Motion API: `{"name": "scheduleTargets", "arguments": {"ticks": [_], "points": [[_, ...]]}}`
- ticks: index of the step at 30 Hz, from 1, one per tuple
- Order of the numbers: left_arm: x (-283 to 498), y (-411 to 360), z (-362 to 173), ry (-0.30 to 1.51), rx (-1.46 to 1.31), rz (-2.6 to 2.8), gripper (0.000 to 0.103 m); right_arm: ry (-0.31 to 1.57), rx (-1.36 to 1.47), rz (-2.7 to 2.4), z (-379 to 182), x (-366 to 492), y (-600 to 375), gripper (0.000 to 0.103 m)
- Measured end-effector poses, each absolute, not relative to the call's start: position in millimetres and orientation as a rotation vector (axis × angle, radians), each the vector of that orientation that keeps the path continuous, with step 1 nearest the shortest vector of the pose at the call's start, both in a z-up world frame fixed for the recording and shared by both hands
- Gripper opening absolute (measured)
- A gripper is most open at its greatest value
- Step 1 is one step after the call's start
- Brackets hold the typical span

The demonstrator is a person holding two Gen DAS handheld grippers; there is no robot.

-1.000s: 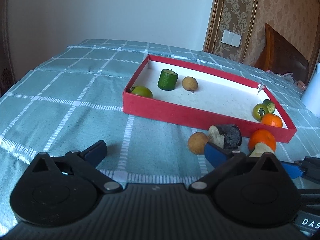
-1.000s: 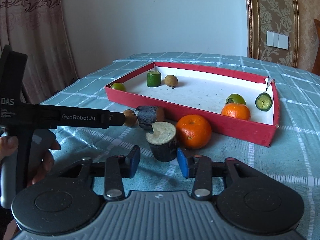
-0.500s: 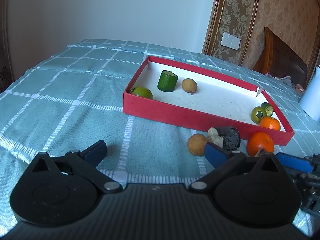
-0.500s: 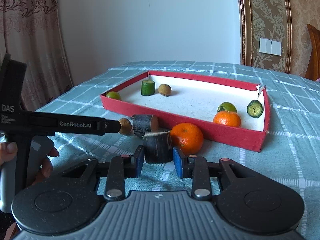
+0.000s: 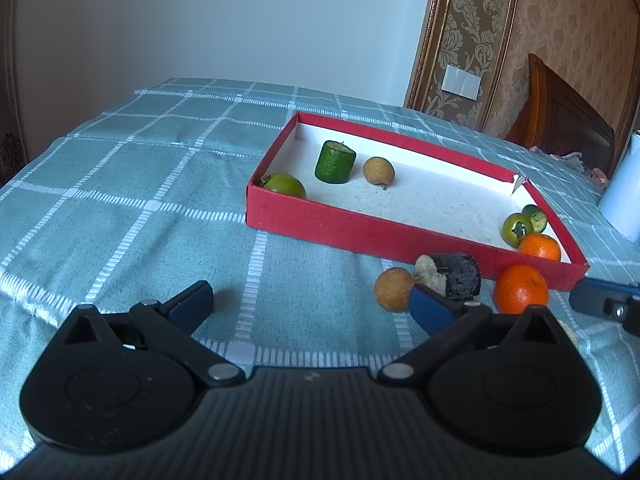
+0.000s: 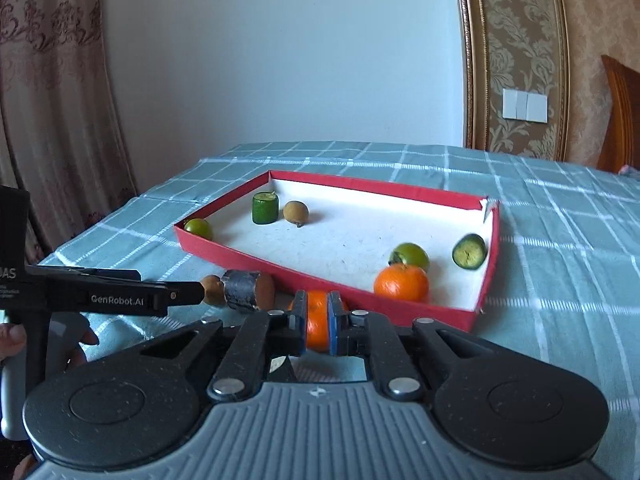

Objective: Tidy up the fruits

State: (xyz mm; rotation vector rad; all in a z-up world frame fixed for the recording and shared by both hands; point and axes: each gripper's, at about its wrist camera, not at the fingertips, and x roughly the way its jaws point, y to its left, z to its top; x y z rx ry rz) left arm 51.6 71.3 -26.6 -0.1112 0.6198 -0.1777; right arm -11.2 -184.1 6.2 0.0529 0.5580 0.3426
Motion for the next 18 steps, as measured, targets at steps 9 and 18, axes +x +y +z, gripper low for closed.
{"name": "scheduleTargets", "arguments": {"ticks": [9, 18], "points": [[52.1, 71.1, -26.7, 0.620, -0.109, -0.177, 0.103, 0.536, 0.101, 0.400, -1.6, -34.2, -187.1, 0.079], [51.8, 71.4, -26.8, 0.621, -0.109, -0.177, 0.103, 0.562, -0.019, 0.371, -16.5, -23.8, -153.3, 0.050]]}}
